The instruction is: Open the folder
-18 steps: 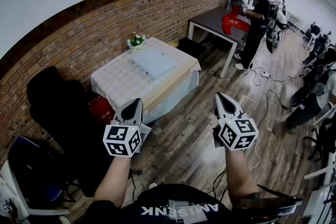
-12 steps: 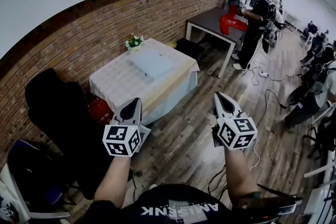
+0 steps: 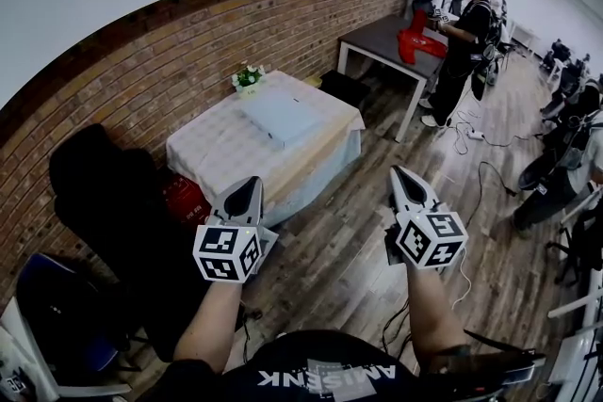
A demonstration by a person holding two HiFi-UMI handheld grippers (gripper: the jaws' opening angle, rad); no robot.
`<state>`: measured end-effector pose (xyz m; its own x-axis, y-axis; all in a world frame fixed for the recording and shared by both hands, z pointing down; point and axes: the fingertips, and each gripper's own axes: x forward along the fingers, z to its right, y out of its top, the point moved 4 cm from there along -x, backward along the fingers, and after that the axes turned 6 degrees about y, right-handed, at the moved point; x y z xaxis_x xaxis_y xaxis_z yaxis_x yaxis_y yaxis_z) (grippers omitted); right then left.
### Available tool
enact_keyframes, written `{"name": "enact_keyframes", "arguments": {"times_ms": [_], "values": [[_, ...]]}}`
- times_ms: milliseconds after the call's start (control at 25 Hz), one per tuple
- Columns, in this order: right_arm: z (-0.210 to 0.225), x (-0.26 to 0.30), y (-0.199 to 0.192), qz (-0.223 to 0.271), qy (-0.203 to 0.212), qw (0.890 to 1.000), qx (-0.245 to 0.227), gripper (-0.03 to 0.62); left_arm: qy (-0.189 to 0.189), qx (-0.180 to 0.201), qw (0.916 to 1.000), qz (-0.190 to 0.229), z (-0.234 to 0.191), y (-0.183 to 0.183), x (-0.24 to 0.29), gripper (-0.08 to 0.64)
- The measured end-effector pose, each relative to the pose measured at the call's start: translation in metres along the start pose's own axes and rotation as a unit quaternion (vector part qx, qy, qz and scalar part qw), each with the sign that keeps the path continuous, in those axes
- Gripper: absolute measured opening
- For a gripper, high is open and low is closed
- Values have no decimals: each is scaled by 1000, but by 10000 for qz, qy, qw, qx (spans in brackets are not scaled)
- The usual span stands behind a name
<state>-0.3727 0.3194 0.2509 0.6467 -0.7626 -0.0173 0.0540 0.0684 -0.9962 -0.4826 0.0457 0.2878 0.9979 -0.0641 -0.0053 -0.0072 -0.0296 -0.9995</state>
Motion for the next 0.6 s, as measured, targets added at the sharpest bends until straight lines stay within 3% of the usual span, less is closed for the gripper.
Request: {"name": "enact_keyframes", "arguments": {"times_ms": [320,600], "values": [[-26,15,-14,-23,-146,9998,99,41,-240,13,9997,-3,-27,-9,-3,12],[-38,30,-22,-70,-74,9999,52,41,-229,53,9997,35,-44,-16,-2,12]]}}
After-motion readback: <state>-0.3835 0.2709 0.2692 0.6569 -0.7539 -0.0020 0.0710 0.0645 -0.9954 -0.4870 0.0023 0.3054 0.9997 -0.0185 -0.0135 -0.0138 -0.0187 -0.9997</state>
